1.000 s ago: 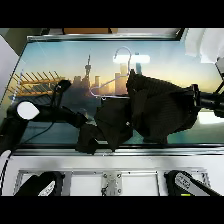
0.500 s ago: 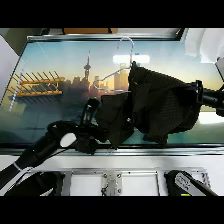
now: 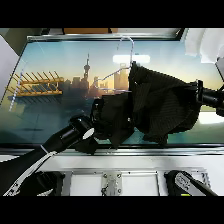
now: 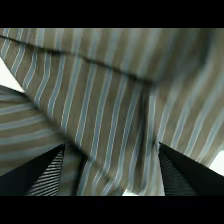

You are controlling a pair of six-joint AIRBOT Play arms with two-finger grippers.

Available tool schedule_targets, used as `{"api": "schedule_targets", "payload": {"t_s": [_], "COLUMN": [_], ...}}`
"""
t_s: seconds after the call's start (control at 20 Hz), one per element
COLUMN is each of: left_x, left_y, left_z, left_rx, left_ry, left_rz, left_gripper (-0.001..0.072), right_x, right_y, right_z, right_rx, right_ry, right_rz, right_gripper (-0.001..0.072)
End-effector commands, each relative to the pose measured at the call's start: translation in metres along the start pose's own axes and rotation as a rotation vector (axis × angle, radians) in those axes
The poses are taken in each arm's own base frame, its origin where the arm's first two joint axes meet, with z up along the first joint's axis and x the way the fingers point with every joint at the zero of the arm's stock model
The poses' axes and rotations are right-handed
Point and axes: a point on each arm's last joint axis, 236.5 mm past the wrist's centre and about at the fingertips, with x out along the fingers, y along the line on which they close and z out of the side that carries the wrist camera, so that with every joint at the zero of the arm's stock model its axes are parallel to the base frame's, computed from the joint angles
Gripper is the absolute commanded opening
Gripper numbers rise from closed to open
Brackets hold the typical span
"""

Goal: Fold the clothes and pants, and hang the long-sleeved shirts on hangers.

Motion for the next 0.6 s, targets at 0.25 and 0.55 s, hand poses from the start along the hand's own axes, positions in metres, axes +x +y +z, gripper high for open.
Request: {"api": "schedule_targets", "payload": {"t_s": [0.25, 0.55], "left_x": [0.025, -0.035], "left_y": [0.023, 0.117], "left_z": [0.034, 0.101], "left_rx": [-0.269, -0.284], "left_ry": [-0.024, -0.202], "left_rz": [-0.057, -0.006], "left_gripper": [0.0016, 0.0015], "right_x": [0.019, 0.053], "right_y": [0.004, -0.013], "right_z": [-0.005, 0.004], "right_rx": [0.025, 0.098], "right_ry": [0.034, 0.037], "right_rz": [0.009, -0.143], "right_gripper": [0.0014, 0.0014]}}
